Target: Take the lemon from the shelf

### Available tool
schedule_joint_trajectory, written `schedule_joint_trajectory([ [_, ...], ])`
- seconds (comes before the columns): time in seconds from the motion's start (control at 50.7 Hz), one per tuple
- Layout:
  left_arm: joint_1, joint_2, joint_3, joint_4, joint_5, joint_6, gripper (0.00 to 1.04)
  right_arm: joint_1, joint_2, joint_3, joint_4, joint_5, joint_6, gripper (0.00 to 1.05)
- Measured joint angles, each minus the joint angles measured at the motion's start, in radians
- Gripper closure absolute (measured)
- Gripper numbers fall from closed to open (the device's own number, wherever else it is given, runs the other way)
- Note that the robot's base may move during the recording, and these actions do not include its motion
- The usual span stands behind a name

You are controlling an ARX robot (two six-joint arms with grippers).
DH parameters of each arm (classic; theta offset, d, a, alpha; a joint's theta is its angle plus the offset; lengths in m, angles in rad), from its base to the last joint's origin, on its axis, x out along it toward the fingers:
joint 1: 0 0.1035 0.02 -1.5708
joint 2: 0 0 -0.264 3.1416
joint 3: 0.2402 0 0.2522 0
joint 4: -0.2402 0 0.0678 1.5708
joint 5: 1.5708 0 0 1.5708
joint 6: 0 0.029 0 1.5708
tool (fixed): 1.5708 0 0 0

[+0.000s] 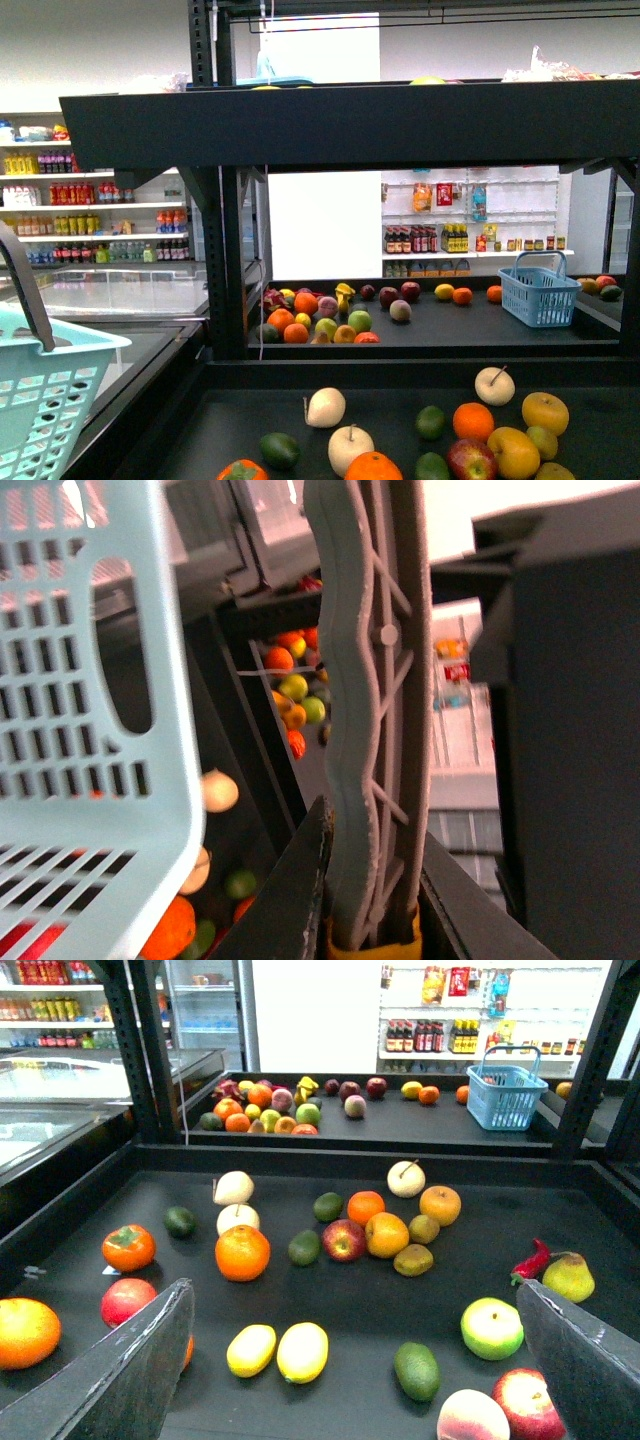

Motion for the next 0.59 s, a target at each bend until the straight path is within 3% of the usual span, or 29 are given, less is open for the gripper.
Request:
schedule_joint_trajectory([
  [0.335, -0.146, -0.108, -0.053, -0.029, 0.165, 0.250, 0.93, 0.000, 0.000, 0.000, 0.000, 0.000, 0.000, 0.08],
  [0.591, -0.352, -0.099, -0.121, 0.066, 0.227, 0.286, 0.93, 0.000, 0.000, 0.000, 0.000, 0.000, 0.000, 0.08],
])
